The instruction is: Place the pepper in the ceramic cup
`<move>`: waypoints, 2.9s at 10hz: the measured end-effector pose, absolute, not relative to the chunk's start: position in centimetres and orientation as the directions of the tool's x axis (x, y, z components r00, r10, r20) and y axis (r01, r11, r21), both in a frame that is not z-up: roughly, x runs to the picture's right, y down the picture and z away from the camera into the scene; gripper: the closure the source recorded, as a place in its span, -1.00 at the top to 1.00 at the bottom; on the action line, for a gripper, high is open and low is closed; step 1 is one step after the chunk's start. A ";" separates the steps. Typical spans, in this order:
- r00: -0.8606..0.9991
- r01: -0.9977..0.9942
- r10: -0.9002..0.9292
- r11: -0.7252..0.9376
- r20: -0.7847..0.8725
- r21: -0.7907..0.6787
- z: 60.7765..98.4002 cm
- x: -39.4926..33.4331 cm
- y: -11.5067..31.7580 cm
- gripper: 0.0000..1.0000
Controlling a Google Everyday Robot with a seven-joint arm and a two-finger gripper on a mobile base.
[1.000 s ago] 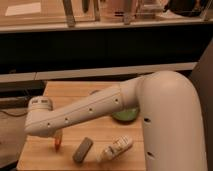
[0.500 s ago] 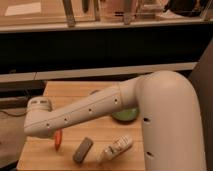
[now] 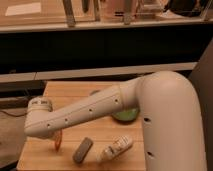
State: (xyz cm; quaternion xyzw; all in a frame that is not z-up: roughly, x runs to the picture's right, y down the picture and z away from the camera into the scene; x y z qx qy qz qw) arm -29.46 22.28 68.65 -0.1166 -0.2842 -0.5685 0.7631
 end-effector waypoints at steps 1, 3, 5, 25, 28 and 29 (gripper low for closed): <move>0.194 0.933 -0.799 0.330 0.569 0.145 68.6 -29.6 22.4 0.45; 0.204 0.930 -0.795 0.340 0.572 0.141 68.5 -29.6 22.5 0.06; 0.213 0.927 -0.790 0.349 0.575 0.137 68.4 -29.8 22.6 -0.16; 0.294 0.877 -0.699 0.469 0.652 0.107 68.7 -29.8 22.9 0.58; 0.302 0.867 -0.682 0.486 0.666 0.105 68.7 -29.6 22.1 0.48; 0.303 0.865 -0.678 0.490 0.669 0.105 68.8 -29.6 22.1 0.48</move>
